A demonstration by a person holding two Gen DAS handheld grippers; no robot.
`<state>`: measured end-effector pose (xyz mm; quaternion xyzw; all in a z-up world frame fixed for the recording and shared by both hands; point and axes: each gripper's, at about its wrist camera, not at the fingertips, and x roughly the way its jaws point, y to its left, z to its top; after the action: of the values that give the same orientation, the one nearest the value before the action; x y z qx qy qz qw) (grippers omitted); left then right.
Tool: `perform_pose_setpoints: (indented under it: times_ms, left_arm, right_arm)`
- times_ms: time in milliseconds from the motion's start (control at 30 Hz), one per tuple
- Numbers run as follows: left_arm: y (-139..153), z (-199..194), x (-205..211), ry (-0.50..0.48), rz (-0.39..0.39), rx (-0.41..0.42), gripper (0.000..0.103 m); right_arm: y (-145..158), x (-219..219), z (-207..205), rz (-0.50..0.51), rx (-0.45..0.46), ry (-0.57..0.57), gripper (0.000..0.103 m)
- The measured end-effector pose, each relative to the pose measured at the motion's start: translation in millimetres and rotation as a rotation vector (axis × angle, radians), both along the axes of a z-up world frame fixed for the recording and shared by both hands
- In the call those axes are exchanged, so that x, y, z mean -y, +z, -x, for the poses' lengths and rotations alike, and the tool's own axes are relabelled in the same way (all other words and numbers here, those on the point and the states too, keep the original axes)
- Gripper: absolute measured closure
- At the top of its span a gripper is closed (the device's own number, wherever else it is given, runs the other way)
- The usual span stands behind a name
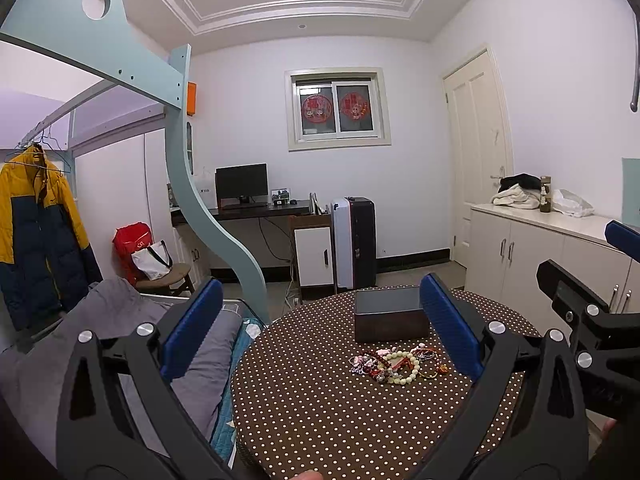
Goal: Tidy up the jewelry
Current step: 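Move both tools toward the jewelry pile beside the dark metal box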
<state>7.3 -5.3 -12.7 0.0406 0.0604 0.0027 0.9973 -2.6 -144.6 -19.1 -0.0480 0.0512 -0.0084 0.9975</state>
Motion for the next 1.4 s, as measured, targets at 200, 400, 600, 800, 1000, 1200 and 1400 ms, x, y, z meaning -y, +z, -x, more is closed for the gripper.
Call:
perform_pose_setpoints:
  times_ms: [200,400,600,800,1000,1200,1400]
  left_arm:
    - [-3,-1,1,0.001,-0.005,-0.001,0.006]
    - [-6,-2,2,0.0,-0.008,-0.008,0.006]
    - [-6,-4,2,-0.004,-0.008,-0.012,0.006]
    - [-13,-9,1,0.01,-0.011,-0.007,0.006]
    - [-18,-18,-2,-0.011,0.009,-0.017,0.006]
    - [-30,-36,-6,-0.035,0.047,-0.061,0.006]
    - [-45,-60,-4,-0.042,0.027,-0.14,0.006]
  right_arm:
    - [-1,1,-4,-0.007,-0.01,0.004,0.007]
    - [-2,6,-4,-0.025,-0.024,0.027,0.007]
    - [-3,6,-5,-0.014,-0.017,0.001,0.007]
    - [-5,10,-8,-0.03,-0.02,0.008,0.007]
    - [-9,13,-15,-0.042,-0.05,0.022,0.007]
    - [-18,19,-26,-0.064,-0.087,0.015,0.007]
    - [-29,28,-38,-0.114,-0.125,0.056,0.007]
